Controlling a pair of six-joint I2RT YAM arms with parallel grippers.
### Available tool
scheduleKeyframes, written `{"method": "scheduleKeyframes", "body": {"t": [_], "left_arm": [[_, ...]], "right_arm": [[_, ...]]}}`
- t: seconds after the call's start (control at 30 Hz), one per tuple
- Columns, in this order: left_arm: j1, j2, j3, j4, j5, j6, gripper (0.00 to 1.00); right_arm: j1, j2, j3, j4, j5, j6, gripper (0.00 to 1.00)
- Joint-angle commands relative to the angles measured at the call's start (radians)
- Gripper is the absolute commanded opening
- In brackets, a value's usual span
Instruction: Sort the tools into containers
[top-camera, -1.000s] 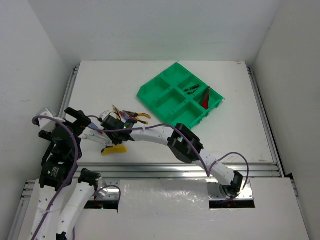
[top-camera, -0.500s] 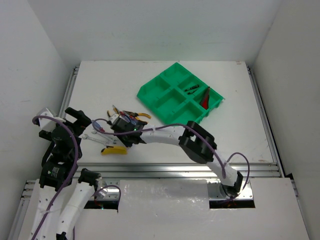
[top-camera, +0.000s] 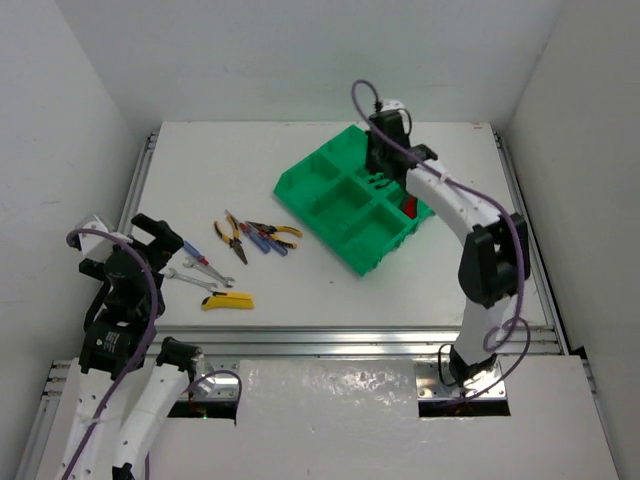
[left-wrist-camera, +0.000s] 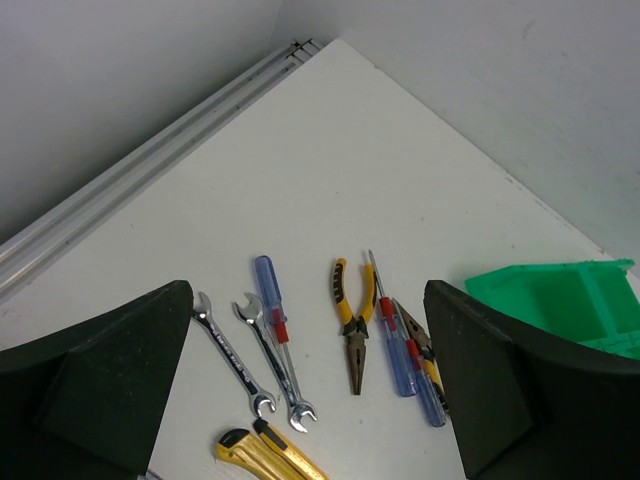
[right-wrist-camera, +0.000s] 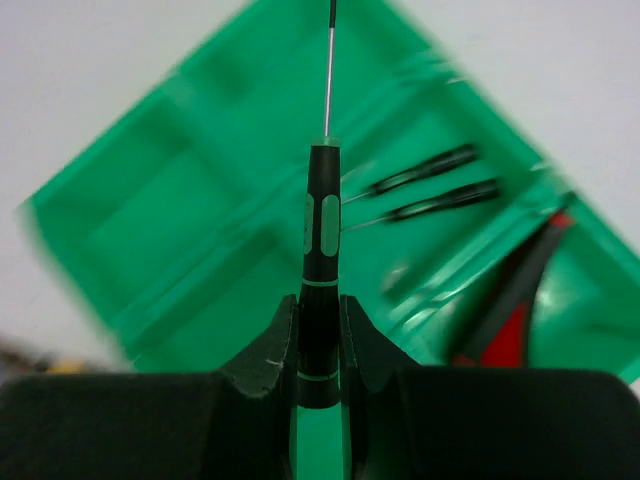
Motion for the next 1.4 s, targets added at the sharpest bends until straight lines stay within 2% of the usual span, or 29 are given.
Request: {"method": "scheduleKeyframes", "body": {"t": [0.0, 0.13, 0.27, 0.3, 0.33, 0.37, 0.43, 0.6, 0.77, 0.8, 0.87, 1.0, 1.07, 1.1, 1.2, 1.27, 1.3, 1.37], "left_arm": [[0.011, 0.019, 0.01, 0.035, 0.001, 0.005, 1.0], [0.012, 0.031, 0.008, 0.032, -0.004, 0.005, 1.0], [0.014, 0.052, 0.01, 0.031, -0.005, 0.003, 1.0], [0.012, 0.055, 0.01, 0.03, -0.005, 0.003, 1.0], [0.014, 0.058, 0.008, 0.029, -0.004, 0.003, 1.0], [0.014, 0.06, 0.008, 0.03, -0.001, 0.003, 1.0], [0.014, 0.065, 0.008, 0.032, 0.005, 0.006, 1.0], [0.014, 0.089, 0.008, 0.04, 0.028, 0.011, 1.0], [0.014, 0.187, 0.022, 0.028, 0.048, -0.021, 1.0], [0.014, 0.209, 0.028, 0.018, 0.045, -0.036, 1.0], [0.015, 0.281, 0.054, -0.043, 0.019, -0.137, 1.0], [0.02, 0.429, 0.065, -0.062, 0.05, -0.291, 1.0], [0.032, 0.505, 0.07, -0.026, 0.082, -0.296, 0.99], [0.038, 0.605, 0.08, -0.025, 0.128, -0.291, 0.99], [0.067, 0.808, 0.158, -0.081, 0.121, -0.37, 0.99], [0.097, 0.877, 0.162, -0.055, 0.125, -0.395, 0.99], [0.117, 0.934, 0.162, -0.045, 0.136, -0.415, 0.97], [0.155, 0.983, 0.153, 0.006, 0.13, -0.434, 0.88]], "right_arm": [[-0.104, 0.131, 0.132, -0.083, -0.026, 0.019, 0.04], [-0.189, 0.286, 0.311, -0.175, -0.036, -0.016, 0.04], [-0.225, 0.366, 0.375, -0.209, -0.06, 0.007, 0.09], [-0.229, 0.369, 0.373, -0.206, -0.058, 0.01, 0.16], [-0.231, 0.372, 0.37, -0.203, -0.056, 0.016, 0.4], [-0.231, 0.377, 0.373, -0.199, -0.059, 0.015, 0.51], [-0.233, 0.384, 0.407, -0.222, -0.076, 0.013, 0.59], [-0.231, 0.276, 0.367, -0.215, -0.115, 0.01, 0.68], [-0.19, 0.061, 0.148, -0.135, -0.292, -0.031, 0.68], [-0.147, 0.023, 0.11, -0.105, -0.308, -0.059, 0.76], [-0.084, -0.078, -0.007, -0.077, -0.338, -0.097, 0.83], [0.002, -0.192, -0.168, -0.057, -0.42, -0.076, 0.84], [0.045, -0.244, -0.275, -0.025, -0.444, -0.053, 0.84], [0.057, -0.261, -0.347, -0.006, -0.455, -0.045, 0.84], [0.099, -0.306, -0.459, 0.058, -0.494, -0.021, 0.83], [0.108, -0.32, -0.498, 0.078, -0.524, -0.002, 0.83], [0.111, -0.321, -0.53, 0.093, -0.536, 0.004, 0.82], [0.114, -0.333, -0.561, 0.116, -0.555, 0.012, 0.82]]}}
